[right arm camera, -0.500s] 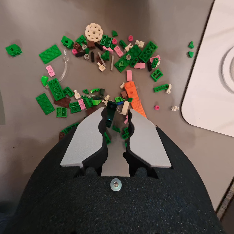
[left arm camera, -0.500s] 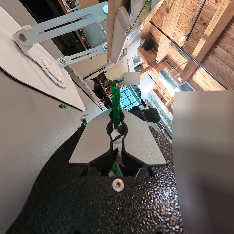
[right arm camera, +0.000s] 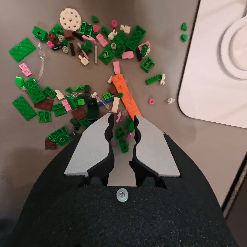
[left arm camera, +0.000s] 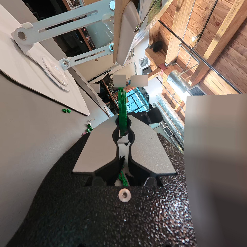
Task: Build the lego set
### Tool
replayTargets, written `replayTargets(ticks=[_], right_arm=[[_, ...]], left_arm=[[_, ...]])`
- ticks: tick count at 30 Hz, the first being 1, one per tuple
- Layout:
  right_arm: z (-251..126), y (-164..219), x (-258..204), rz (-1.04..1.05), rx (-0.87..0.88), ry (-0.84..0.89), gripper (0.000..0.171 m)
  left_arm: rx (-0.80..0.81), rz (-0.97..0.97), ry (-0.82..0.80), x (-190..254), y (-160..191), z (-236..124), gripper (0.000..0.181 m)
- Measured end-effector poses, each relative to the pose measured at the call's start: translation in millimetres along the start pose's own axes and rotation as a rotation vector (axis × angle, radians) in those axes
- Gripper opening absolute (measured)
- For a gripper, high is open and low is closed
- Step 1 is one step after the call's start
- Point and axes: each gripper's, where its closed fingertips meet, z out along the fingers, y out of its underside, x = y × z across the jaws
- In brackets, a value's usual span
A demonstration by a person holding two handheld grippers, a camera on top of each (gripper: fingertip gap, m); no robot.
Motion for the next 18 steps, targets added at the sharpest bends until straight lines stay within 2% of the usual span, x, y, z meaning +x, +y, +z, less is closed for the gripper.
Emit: replayTargets(ticks=[6,13,18], right_arm=[[6.4,-0.4,11.0,0.006,0.019,0.005,0.028],[15.5,-11.9,7.4,-0.042,0.043,-0.077,0.035],[16.4,-13.6,-0.5,-0.054,0.001,-0.120,0.025]], left_arm=[[0.001,0.006,0.001,1.4,-0.5,-0.3,0.008],[-0.003,0.008,-0.004,0.4,0.1,0.0,0.008],[0.012,0.014,-0.009,0.1,-4.0,-2.9,0.008]])
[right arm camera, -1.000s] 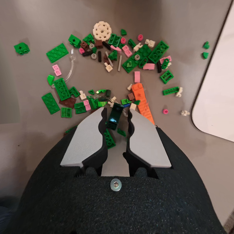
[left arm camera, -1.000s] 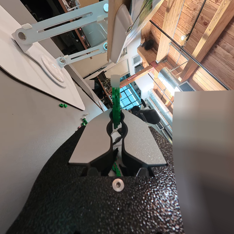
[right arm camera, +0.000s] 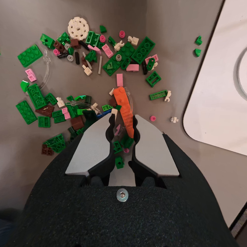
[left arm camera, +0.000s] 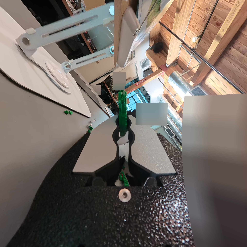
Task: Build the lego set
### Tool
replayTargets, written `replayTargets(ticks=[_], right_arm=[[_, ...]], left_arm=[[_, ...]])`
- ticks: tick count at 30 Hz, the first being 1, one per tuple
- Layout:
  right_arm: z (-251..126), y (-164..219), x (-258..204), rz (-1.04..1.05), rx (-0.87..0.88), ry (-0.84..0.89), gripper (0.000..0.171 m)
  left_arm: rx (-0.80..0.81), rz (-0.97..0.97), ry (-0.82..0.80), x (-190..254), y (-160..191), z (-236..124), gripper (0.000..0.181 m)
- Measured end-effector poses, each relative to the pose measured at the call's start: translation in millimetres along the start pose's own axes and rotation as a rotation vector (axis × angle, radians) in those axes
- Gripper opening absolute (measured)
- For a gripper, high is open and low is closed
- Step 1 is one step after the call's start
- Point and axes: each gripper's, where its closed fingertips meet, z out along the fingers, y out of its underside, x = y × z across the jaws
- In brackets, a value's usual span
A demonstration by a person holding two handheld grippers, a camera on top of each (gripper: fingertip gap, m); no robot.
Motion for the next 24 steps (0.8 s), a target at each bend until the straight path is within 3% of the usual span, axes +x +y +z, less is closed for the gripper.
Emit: replayTargets(ticks=[6,12,19,24], right_arm=[[-3.6,3.1,-26.7,0.010,-0.057,-0.123,0.019],[-7.8,-33.7,-14.3,-0.046,0.115,-0.014,0.022],[21.7,-81.0,-31.3,-0.139,0.209,-0.017,0.027],[42.6,-96.4,-43.9,-0.195,0.162,-0.075,0.037]], left_arm=[[0.067,0.020,-0.008,2.4,-15.6,-10.8,0.008],[0.107,0.034,-0.026,1.5,-23.7,-16.7,0.008],[0.112,0.024,-0.031,-1.2,-24.8,-17.9,0.008],[0.112,0.019,-0.030,-1.9,-24.8,-18.3,0.008]])
